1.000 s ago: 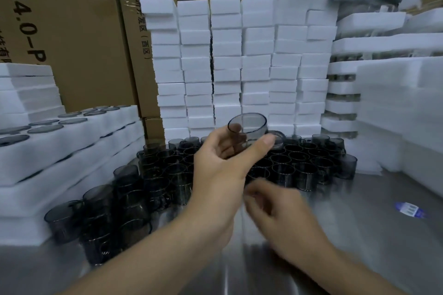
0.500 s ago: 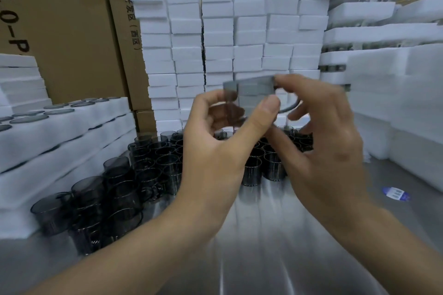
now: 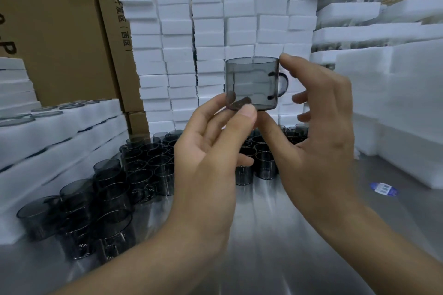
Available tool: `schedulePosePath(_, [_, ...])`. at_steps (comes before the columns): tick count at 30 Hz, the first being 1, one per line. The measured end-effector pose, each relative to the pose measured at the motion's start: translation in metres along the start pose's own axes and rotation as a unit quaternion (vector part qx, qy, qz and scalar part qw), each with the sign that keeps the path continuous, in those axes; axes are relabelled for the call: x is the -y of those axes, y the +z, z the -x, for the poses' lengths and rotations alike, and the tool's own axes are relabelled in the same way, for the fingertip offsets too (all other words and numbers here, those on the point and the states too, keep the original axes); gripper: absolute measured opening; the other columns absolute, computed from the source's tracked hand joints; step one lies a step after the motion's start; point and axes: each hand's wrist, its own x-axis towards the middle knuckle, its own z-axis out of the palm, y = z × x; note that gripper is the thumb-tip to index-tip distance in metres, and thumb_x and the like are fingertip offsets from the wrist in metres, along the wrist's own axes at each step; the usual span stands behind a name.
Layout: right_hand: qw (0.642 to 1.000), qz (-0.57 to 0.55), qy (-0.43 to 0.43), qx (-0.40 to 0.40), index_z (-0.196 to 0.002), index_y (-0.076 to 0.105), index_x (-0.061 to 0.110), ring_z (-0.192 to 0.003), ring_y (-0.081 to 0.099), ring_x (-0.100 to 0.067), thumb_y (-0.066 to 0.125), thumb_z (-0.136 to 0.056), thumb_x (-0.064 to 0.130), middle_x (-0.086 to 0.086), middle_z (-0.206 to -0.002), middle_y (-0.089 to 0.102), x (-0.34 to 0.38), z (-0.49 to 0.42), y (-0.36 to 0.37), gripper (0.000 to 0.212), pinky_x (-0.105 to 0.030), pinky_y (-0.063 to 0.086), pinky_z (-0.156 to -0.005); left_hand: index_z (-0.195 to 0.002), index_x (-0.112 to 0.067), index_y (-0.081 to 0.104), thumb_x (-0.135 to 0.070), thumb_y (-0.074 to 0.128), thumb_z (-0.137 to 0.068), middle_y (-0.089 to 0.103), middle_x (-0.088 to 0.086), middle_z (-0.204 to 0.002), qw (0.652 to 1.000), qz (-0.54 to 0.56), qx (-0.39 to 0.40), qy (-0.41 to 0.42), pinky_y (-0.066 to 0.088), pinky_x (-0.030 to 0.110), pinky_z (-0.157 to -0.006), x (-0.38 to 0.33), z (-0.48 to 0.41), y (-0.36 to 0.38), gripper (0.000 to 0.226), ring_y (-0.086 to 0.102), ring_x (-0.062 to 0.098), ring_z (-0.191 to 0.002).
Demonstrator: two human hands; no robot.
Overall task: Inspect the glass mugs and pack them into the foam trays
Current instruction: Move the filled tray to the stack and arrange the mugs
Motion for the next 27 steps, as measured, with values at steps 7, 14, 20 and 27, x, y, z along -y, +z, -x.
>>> schedulePosePath(7, [1.000,0.010,-0.029,0.005,-0.150,0.054,0.024,-0.115,0.059,-0.019,0.077,-0.096,0.017,0.014,-0.133,0.050,0.0021,-0.0013,-0.0010,0.059,-0.034,0.050,-0.098,-0.129,-0.026,0.066,-0.036,0.075,-0.086,0.076,-0.004,-0.124,1.000,0.001,-0.026,0.015,0.057,0.023,-0.070,0.0022,-0.0011,-0.0017,0.046,0.075,0.013,-0.107])
schedulePosePath(14, [0.999,-0.036,0.002,0.013,-0.152,0.049,0.027,-0.112,0.060,-0.009,0.077,-0.097,0.017,0.019,-0.131,0.058,-0.0002,-0.0039,-0.0003,0.063,-0.013,0.040,-0.094,-0.102,-0.033,0.085,-0.047,0.057,-0.094,0.081,-0.002,-0.117,0.996,0.038,0.045,-0.065,0.059,0.026,-0.066,0.0002,-0.0008,-0.0017,0.032,0.076,0.011,-0.111])
schedulePosePath(20, [0.998,-0.025,0.040,0.050,-0.152,0.040,0.047,-0.109,0.063,-0.009,0.075,-0.097,0.034,0.027,-0.130,0.060,-0.0034,-0.0038,0.0002,0.066,-0.018,0.046,-0.083,-0.117,-0.027,0.079,-0.047,0.068,-0.091,0.080,-0.004,-0.121,0.994,0.044,0.032,-0.091,0.061,0.024,-0.069,-0.0020,-0.0035,-0.0021,0.034,0.076,0.009,-0.110])
schedulePosePath(27, [0.999,0.006,0.013,0.030,-0.148,0.046,0.043,-0.115,0.058,-0.009,0.076,-0.096,0.030,0.024,-0.134,0.052,-0.0044,-0.0027,0.0000,0.061,-0.013,0.043,-0.087,-0.131,-0.021,0.061,-0.039,0.082,-0.089,0.079,-0.005,-0.115,0.996,0.047,0.002,-0.073,0.064,0.028,-0.079,0.0017,-0.0029,-0.0005,0.050,0.077,0.017,-0.111])
